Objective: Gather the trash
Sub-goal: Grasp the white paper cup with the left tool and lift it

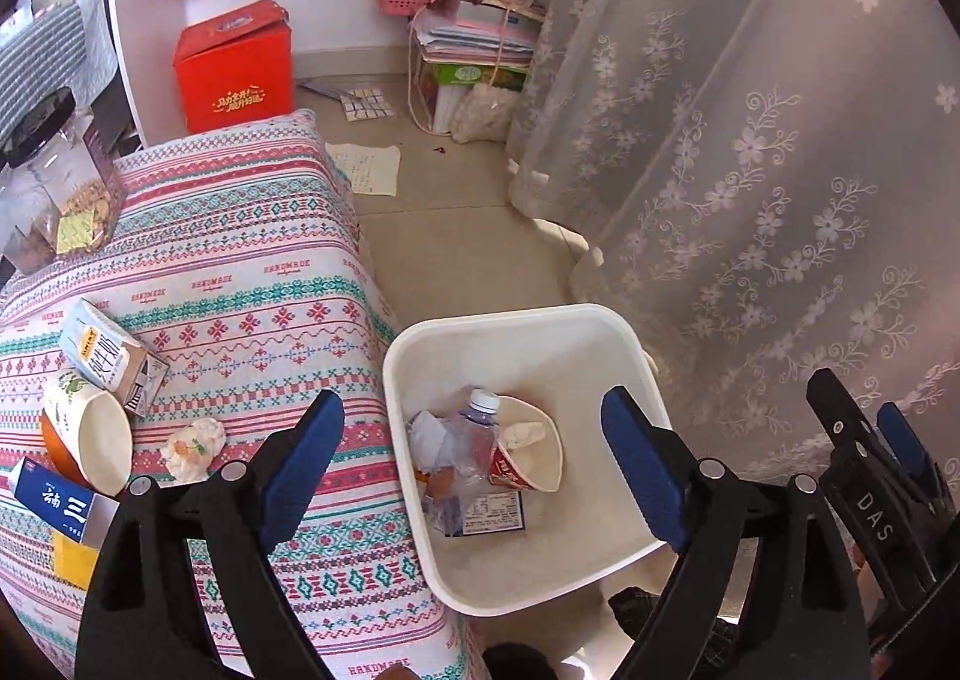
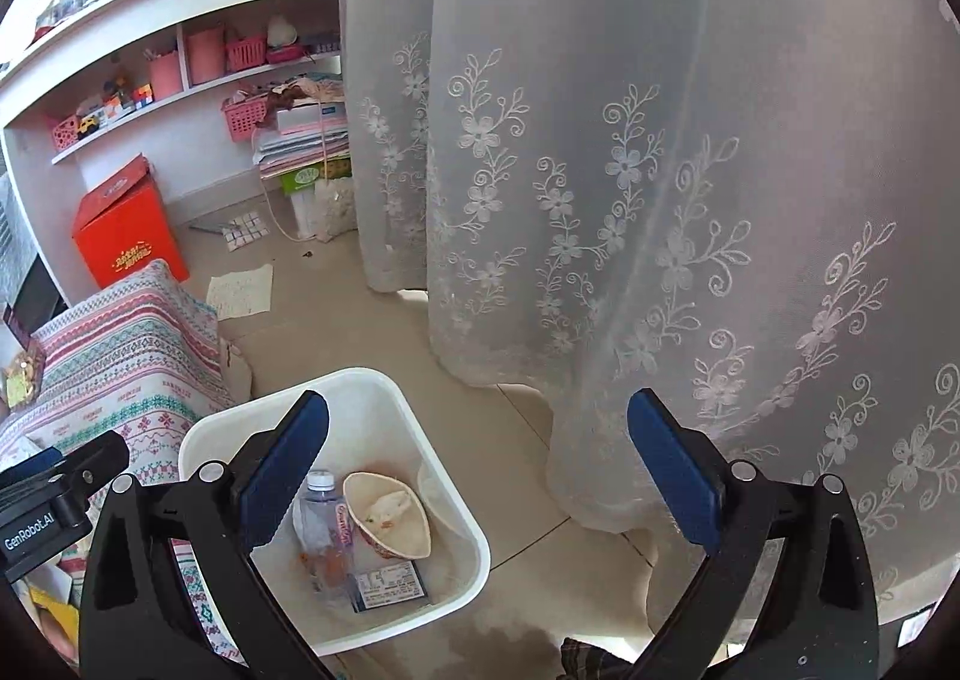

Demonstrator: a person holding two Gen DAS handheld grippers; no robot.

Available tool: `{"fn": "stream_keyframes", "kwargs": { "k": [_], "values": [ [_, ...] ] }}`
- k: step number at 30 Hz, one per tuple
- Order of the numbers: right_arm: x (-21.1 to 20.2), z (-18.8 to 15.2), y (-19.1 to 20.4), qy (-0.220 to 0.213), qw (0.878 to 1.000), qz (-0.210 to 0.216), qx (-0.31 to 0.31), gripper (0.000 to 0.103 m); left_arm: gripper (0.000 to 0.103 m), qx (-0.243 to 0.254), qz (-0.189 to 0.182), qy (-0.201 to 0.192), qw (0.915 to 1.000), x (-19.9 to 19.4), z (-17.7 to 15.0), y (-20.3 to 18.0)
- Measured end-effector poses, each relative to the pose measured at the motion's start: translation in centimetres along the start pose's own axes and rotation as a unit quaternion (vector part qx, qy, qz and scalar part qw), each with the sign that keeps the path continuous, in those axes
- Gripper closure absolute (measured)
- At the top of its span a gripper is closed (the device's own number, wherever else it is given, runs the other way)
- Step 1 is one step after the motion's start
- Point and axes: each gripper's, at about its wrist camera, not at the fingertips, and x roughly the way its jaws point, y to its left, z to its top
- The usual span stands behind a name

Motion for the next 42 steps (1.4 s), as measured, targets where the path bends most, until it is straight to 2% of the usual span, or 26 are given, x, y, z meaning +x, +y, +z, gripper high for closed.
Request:
{"fn": "stream_keyframes", "kwargs": {
  "k": [5,16,19,21,23,24,27,28,31,34,37,38,40,42],
  "values": [
    [-0.2,-0.4,2.3,0.004,1.000,0.008,-0.028,0.007,0.016,-0.004,0.022,0.004,0.9997,-0.8,-0.7,2.0],
    [-0.3,-1.6,8.1,0.022,0.994,0.038,-0.098,0.007,0.016,-0.030,0.120,0.041,0.9915,-2.0,-1.7,10.7],
    [-0.5,-2.0,9.6,0.025,0.992,0.048,-0.116,0.007,0.016,-0.060,0.132,0.052,0.9880,-2.3,-1.7,13.8],
    [-0.5,-2.2,10.5,0.028,0.991,0.056,-0.122,0.007,0.016,-0.105,0.124,0.059,0.9849,-2.6,-1.7,16.3],
    [-0.5,-2.3,11.1,0.033,0.989,0.063,-0.126,0.007,0.016,-0.172,0.105,0.064,0.9775,-2.8,-1.8,19.2],
    [-0.5,-2.3,11.4,0.035,0.989,0.067,-0.127,0.007,0.016,-0.214,0.091,0.066,0.9704,-2.9,-1.9,20.8],
    [-0.3,-2.4,12.3,0.040,0.987,0.078,-0.133,0.007,0.017,-0.328,0.044,0.079,0.9403,-2.4,-2.5,25.1],
    [-0.3,-2.4,12.6,0.041,0.987,0.081,-0.134,0.007,0.019,-0.351,0.039,0.081,0.9321,-2.1,-2.5,26.0],
    [0.0,-2.3,13.1,0.047,0.986,0.090,-0.134,0.007,0.019,-0.392,0.043,0.087,0.9150,-1.3,-2.7,28.0],
    [0.3,-2.3,13.7,0.054,0.985,0.098,-0.132,0.007,0.021,-0.436,0.029,0.110,0.8928,0.4,-3.3,29.6],
    [0.5,-2.2,14.3,0.058,0.983,0.106,-0.136,0.007,0.021,-0.458,0.025,0.127,0.8794,1.9,-3.6,30.2],
    [0.5,-2.3,14.6,0.060,0.983,0.107,-0.139,0.007,0.022,-0.460,0.031,0.130,0.8779,2.3,-3.7,30.3],
    [0.6,-2.4,15.1,0.063,0.981,0.112,-0.144,0.007,0.031,-0.444,0.053,0.127,0.8852,2.4,-3.3,30.2],
    [0.7,-2.6,15.7,0.067,0.979,0.116,-0.151,0.007,0.035,-0.436,0.047,0.122,0.8904,2.3,-3.2,30.1]
  ]
}}
